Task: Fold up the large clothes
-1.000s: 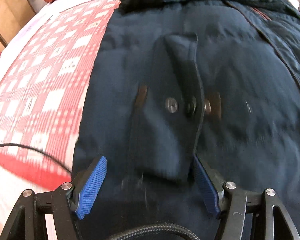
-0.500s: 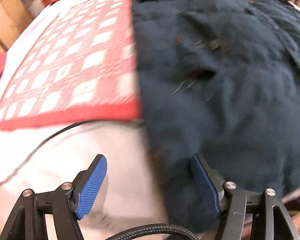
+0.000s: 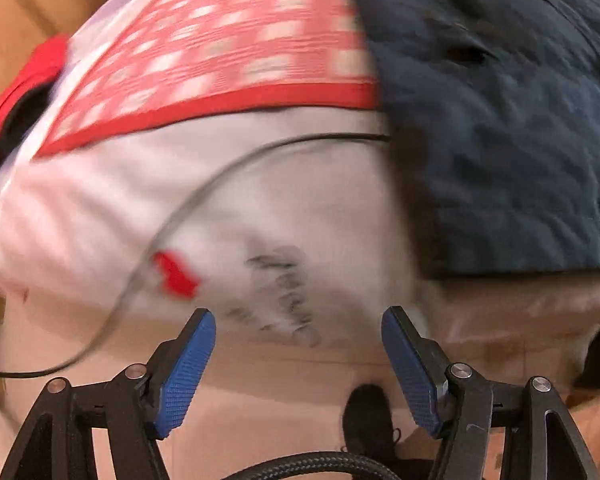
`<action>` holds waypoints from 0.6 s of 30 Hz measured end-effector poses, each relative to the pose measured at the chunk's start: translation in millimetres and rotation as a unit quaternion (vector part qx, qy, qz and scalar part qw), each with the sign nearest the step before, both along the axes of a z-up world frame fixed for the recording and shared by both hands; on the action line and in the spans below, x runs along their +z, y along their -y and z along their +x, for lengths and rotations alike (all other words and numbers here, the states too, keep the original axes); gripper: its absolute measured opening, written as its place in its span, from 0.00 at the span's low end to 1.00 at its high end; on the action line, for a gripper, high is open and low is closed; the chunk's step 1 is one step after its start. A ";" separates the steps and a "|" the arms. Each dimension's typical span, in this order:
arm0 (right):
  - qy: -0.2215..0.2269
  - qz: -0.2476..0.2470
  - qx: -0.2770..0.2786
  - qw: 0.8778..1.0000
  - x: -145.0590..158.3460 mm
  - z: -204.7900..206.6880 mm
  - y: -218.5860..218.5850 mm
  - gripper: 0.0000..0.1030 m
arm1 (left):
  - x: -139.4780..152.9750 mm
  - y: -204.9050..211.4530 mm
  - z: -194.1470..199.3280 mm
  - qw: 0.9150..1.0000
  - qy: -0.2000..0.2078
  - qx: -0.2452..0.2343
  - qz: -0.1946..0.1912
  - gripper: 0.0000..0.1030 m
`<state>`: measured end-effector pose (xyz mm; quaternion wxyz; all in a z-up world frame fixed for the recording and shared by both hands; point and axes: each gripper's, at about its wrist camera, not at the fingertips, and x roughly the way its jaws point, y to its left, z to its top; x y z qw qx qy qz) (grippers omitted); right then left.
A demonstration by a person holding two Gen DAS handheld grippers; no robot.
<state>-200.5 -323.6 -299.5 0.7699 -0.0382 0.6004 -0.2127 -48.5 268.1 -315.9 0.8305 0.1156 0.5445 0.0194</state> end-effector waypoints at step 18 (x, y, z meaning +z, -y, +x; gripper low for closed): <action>0.122 -0.253 -0.209 0.937 250.8 -80.8 166.3 0.81 | 256.1 -211.5 -62.0 0.927 0.180 0.264 0.195 0.72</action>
